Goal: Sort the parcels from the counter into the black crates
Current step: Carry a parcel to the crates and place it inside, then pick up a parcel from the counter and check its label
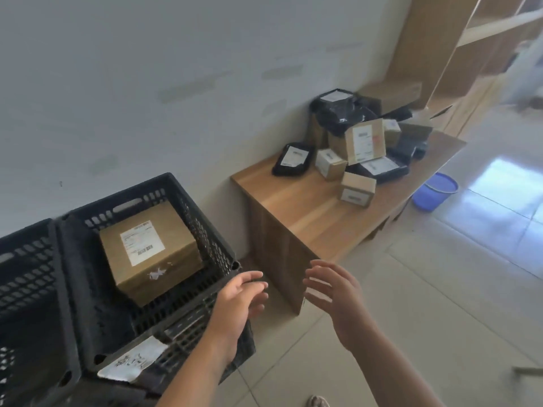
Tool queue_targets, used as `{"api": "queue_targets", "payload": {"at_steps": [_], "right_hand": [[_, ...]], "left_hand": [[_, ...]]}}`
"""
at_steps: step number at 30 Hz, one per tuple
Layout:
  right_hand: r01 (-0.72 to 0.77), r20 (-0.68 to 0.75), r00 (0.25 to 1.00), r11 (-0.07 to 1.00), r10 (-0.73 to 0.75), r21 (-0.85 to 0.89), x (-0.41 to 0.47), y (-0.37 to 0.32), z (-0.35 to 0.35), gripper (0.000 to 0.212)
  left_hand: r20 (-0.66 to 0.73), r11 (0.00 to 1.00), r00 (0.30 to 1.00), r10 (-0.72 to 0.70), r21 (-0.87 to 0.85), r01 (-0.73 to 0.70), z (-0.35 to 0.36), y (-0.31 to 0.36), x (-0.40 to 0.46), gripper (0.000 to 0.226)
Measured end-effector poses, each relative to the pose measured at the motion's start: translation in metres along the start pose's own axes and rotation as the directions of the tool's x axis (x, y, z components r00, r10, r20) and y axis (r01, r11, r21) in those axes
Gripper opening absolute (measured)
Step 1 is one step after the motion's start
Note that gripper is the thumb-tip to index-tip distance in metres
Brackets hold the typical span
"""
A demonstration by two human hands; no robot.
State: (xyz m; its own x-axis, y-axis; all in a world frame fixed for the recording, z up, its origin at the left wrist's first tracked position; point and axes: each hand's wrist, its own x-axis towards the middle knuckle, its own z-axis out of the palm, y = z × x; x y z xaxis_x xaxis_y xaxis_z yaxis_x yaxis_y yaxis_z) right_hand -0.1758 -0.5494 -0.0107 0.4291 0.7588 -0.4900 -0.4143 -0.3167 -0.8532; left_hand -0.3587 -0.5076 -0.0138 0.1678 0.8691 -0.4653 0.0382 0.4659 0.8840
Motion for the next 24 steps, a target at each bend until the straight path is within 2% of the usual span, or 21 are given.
{"api": "queue_targets", "payload": {"at_steps": [6, 11, 18, 24], "right_hand": [[0.019, -0.089, 0.996, 0.997, -0.012, 0.080, 0.057, -0.035, -0.099, 0.016], [-0.004, -0.132, 0.991, 0.993, 0.020, 0.121, 0.088, -0.055, -0.155, 0.015], [-0.011, -0.151, 0.988, 0.989, 0.033, 0.146, 0.137, -0.087, -0.198, 0.016], [0.009, -0.206, 0.979, 0.993, 0.015, 0.117, 0.199, -0.130, -0.227, 0.018]], "left_hand": [[0.052, 1.000, 0.999, -0.002, 0.025, 0.001, 0.112, -0.005, 0.035, 0.018], [0.091, 0.998, 0.996, -0.024, 0.052, 0.020, 0.178, -0.008, 0.058, 0.017], [0.123, 0.993, 0.992, -0.035, 0.118, 0.021, 0.243, 0.017, 0.110, 0.017], [0.177, 0.992, 0.983, -0.050, 0.122, 0.029, 0.303, 0.040, 0.190, 0.019]]}}
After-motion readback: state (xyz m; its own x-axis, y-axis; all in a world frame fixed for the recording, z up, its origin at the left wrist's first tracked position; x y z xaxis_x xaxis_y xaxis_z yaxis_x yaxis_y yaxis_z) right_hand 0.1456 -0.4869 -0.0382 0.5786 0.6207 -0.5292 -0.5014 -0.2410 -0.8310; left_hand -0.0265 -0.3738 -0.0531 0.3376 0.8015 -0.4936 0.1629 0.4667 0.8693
